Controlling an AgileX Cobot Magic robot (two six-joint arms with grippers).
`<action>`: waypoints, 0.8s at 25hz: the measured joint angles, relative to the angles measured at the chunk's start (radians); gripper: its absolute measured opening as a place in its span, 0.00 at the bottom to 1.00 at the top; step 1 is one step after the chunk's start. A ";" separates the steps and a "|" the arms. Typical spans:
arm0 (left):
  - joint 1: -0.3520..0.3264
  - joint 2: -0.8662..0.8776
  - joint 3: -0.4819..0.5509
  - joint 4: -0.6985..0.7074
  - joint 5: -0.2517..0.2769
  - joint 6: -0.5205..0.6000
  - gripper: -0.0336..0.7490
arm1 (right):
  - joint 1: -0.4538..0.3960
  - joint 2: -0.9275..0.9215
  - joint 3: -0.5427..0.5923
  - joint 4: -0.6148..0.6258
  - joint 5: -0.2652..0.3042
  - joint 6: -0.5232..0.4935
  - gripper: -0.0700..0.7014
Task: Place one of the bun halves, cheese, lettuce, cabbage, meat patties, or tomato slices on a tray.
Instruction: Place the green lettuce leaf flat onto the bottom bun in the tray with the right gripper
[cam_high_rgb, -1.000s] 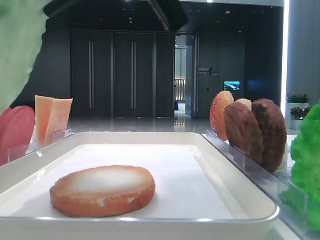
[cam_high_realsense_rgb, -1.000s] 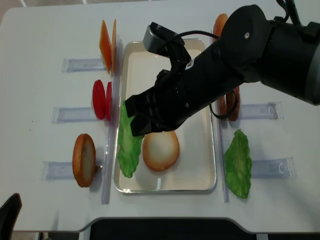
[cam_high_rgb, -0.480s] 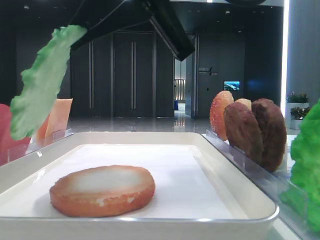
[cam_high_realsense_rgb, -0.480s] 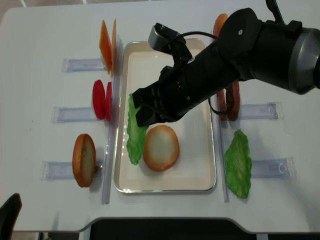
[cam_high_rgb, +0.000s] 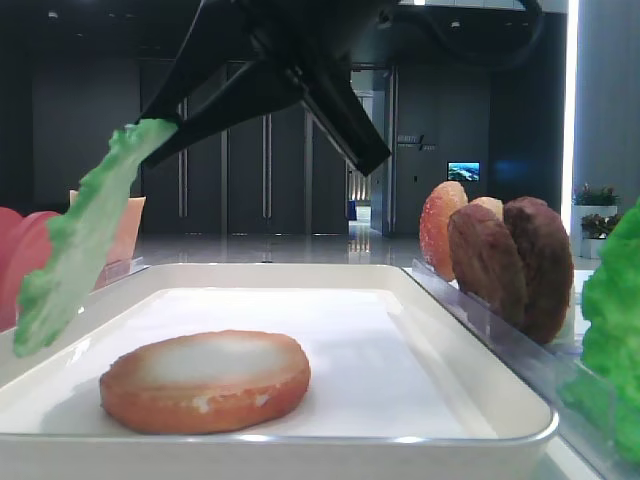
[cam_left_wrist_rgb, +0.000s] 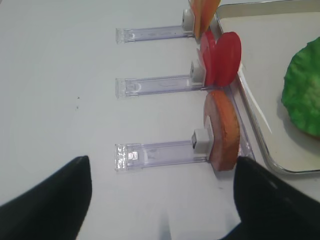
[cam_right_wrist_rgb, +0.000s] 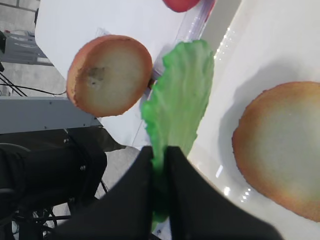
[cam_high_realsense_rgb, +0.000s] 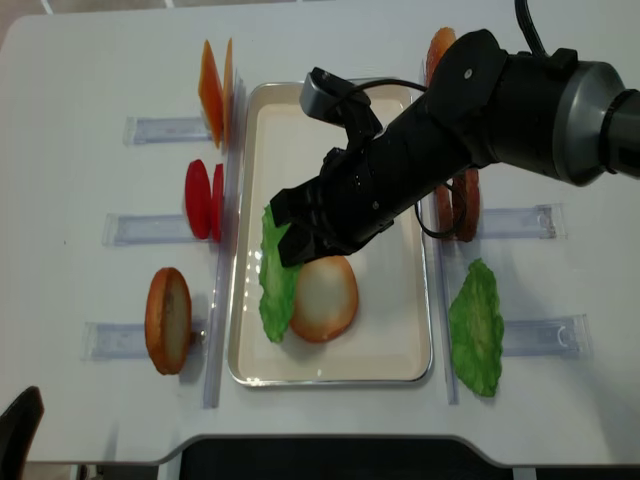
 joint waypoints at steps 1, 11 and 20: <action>0.000 0.000 0.000 0.000 0.000 0.000 0.93 | -0.002 0.003 0.000 -0.002 0.001 -0.001 0.14; 0.000 0.000 0.000 0.000 0.000 0.000 0.93 | -0.036 0.006 0.027 -0.039 0.004 -0.002 0.14; 0.000 0.000 0.000 0.000 0.000 0.000 0.93 | -0.053 0.006 0.041 -0.076 0.001 0.001 0.14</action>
